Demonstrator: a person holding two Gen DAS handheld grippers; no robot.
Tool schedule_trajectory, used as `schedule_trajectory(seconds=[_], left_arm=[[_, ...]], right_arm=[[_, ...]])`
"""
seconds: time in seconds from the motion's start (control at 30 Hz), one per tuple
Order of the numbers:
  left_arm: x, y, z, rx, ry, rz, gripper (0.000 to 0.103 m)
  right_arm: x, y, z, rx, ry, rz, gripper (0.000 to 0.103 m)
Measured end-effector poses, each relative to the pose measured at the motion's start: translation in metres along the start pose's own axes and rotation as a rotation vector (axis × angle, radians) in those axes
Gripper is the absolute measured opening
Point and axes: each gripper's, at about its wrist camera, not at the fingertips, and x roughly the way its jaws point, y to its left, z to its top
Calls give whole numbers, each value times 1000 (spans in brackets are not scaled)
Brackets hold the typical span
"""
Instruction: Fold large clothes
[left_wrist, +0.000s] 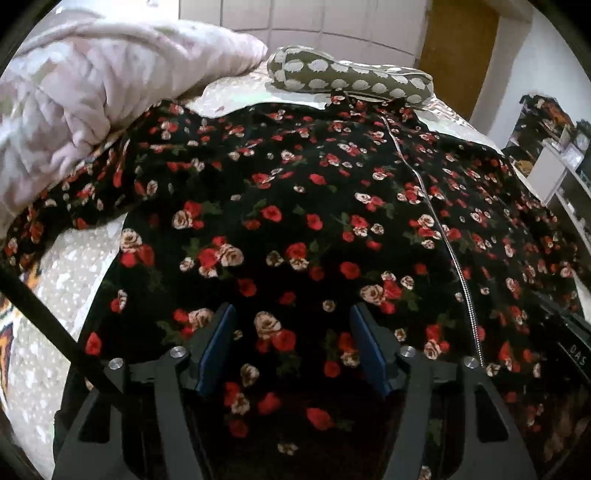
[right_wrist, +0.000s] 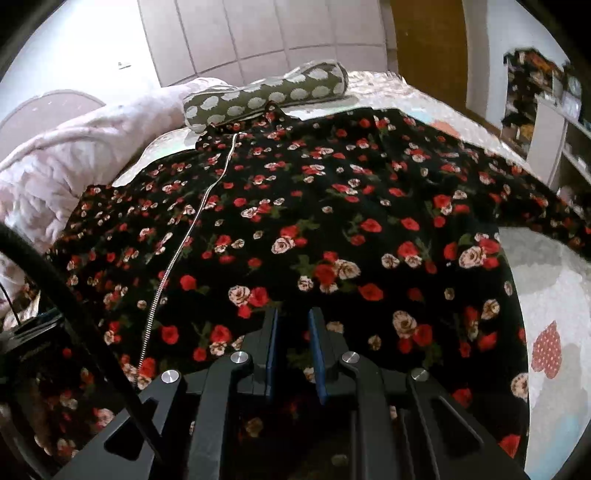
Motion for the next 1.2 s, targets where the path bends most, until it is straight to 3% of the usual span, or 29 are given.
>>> schedule_trajectory(seconds=[0.4, 0.6, 1.2], left_arm=[[5, -11, -5, 55, -23, 62, 81], [5, -9, -5, 52, -26, 52, 82], [5, -9, -6, 49, -29, 49, 83]], right_arm=[[5, -3, -8, 21, -51, 13, 19], [5, 6, -10, -13, -58, -26, 20], [6, 6, -10, -14, -59, -23, 21]])
